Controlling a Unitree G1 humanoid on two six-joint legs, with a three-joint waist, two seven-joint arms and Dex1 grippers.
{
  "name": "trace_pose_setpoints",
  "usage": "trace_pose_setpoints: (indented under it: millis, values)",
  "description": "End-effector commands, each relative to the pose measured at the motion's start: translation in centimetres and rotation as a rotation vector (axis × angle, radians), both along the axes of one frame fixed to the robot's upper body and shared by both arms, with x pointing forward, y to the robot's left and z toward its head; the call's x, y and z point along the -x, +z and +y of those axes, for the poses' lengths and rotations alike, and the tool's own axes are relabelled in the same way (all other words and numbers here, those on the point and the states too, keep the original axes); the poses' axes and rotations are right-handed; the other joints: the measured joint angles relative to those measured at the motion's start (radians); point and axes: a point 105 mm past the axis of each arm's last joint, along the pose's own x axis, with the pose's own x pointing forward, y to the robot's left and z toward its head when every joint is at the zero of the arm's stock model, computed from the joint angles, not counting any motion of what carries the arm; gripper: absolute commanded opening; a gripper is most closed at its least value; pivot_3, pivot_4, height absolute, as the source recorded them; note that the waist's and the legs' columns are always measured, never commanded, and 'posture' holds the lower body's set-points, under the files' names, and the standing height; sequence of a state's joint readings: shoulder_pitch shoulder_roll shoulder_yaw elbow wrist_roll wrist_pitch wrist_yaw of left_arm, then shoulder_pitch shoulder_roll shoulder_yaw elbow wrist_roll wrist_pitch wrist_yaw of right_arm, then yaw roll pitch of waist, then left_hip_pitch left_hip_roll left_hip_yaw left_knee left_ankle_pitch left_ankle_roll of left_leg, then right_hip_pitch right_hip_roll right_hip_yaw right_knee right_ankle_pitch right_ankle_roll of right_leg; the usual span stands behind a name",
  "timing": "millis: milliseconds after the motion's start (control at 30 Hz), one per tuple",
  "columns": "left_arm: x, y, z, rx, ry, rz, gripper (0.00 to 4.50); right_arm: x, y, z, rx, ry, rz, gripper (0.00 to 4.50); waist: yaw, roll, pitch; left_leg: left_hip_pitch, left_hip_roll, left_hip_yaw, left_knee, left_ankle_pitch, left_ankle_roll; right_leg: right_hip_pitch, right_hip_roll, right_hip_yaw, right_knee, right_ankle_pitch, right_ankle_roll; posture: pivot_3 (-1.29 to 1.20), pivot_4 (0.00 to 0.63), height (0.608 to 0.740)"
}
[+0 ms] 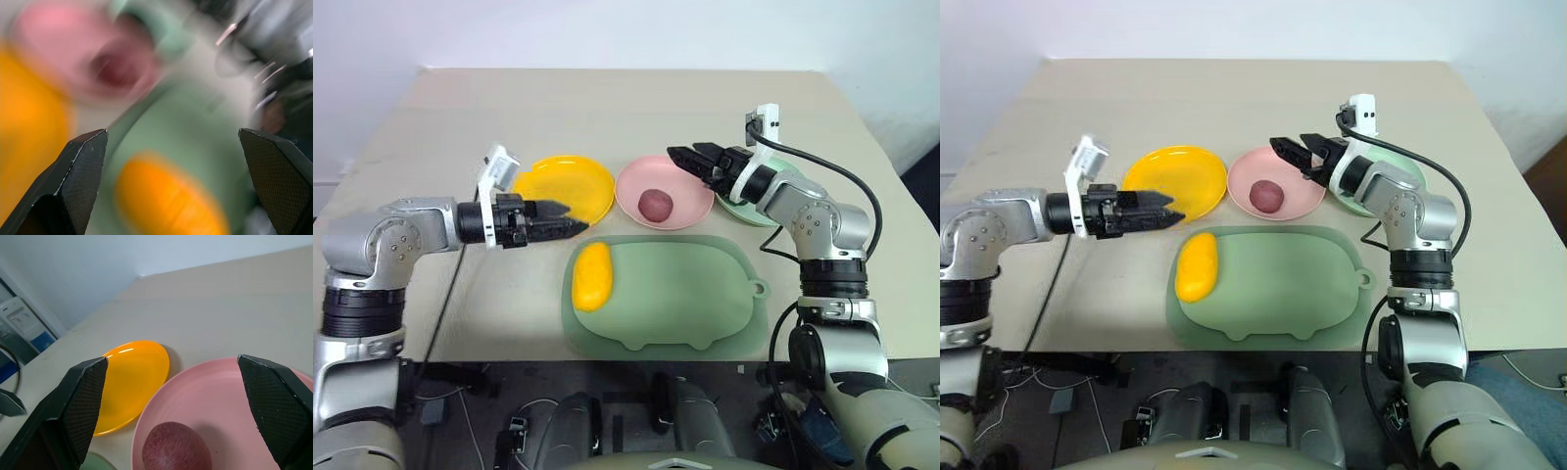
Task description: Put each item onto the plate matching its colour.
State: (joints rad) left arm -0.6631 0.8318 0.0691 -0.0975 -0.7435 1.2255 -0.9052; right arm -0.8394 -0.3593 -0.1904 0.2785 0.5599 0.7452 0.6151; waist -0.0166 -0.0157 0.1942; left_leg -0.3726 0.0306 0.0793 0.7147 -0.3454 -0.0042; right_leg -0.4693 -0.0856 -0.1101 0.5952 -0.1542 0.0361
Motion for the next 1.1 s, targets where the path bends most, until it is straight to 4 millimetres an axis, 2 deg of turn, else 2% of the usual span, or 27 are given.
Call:
trace_pose_setpoints:
  millis: [33, 133, 233, 300, 433, 533, 767, 900, 1100]
  values:
    - [0.5, 0.3, 0.2, -0.147, 0.022, -0.013, 4.5, 0.3, 1.3, 0.5, 0.01, 0.004, -0.071, 4.46, 0.001, 0.0, 0.0, 0.0, 0.0, 0.0, 0.0, 0.0, 0.0, 0.0, 0.0, 0.0, 0.0, 0.0, 0.0, 0.0, 0.15, 0.74]
    - [1.0, -0.1, 0.2, -0.214, 0.023, -0.014, 4.5, 0.2, 1.0, 0.5, 0.02, 0.004, -0.073, 4.46, 0.005, 0.0, 0.0, 0.0, 0.0, 0.0, 0.0, 0.0, 0.0, 0.0, 0.0, 0.0, 0.0, 0.0, 0.0, 0.0, 0.15, 0.74]
    - [1.9, -0.3, -1.2, -0.013, -0.021, 0.216, 4.5, 0.3, 1.0, 0.7, 0.026, 0.006, -0.081, 4.46, 0.007, 0.0, 0.0, 0.0, -0.001, 0.0, 0.0, 0.0, 0.0, 0.0, -0.001, 0.0, 0.0, 0.0, 0.0, 0.0, 0.15, 0.74]
    - [2.0, -0.5, -1.7, -0.02, -0.024, 0.213, 4.5, 0.3, 0.8, 0.8, 0.022, 0.008, -0.075, 4.46, 0.005, 0.0, 0.0, -0.001, -0.001, 0.0, 0.001, 0.0, 0.0, 0.001, -0.001, 0.0, 0.0, 0.0, 0.0, 0.0, 0.15, 0.74]
    - [3.1, -1.0, -2.3, 0.071, -0.097, 0.351, 4.5, 0.5, 0.5, 1.1, 0.029, 0.016, -0.07, 4.46, -0.002, 0.0, 0.0, 0.0, 0.0, 0.0, 0.0, 0.0, -0.001, 0.0, 0.0, 0.0, 0.0, 0.0, 0.0, 0.0, 0.15, 0.74]
    - [3.3, -1.8, -1.9, 0.096, -0.1, 0.463, 4.5, 0.5, 0.5, 1.0, 0.033, 0.012, -0.072, 4.46, -0.002, 0.0, 0.0, 0.0, 0.0, 0.0, 0.0, 0.001, -0.001, 0.0, 0.0, 0.001, 0.0, 0.0, 0.0, 0.0, 0.15, 0.74]
    - [2.7, -3.5, -1.7, -0.039, -0.007, 0.48, 4.5, 0.5, 0.8, 0.8, 0.032, 0.007, -0.085, 4.46, 0.004, 0.0, 0.0, 0.0, -0.001, 0.0, 0.0, 0.001, -0.001, 0.0, -0.001, 0.001, 0.0, 0.0, 0.0, 0.0, 0.15, 0.74]
    - [2.8, -5.7, -2.1, -0.177, 0.024, 0.471, 4.5, 0.7, 1.2, 1.2, 0.033, 0.015, -0.097, 4.46, 0.003, 0.0, 0.0, 0.0, -0.001, 0.0, 0.0, 0.001, -0.002, 0.0, -0.001, 0.001, 0.0, 0.0, 0.0, 0.0, 0.15, 0.74]
    - [2.7, -6.7, -3.7, -0.115, 0.013, 0.496, 4.5, 0.9, 1.2, 1.2, 0.033, 0.021, -0.095, 4.46, 0.005, 0.0, 0.0, 0.001, -0.001, 0.0, 0.0, 0.001, -0.002, 0.001, -0.001, 0.001, 0.0, 0.0, 0.0, 0.0, 0.15, 0.74]
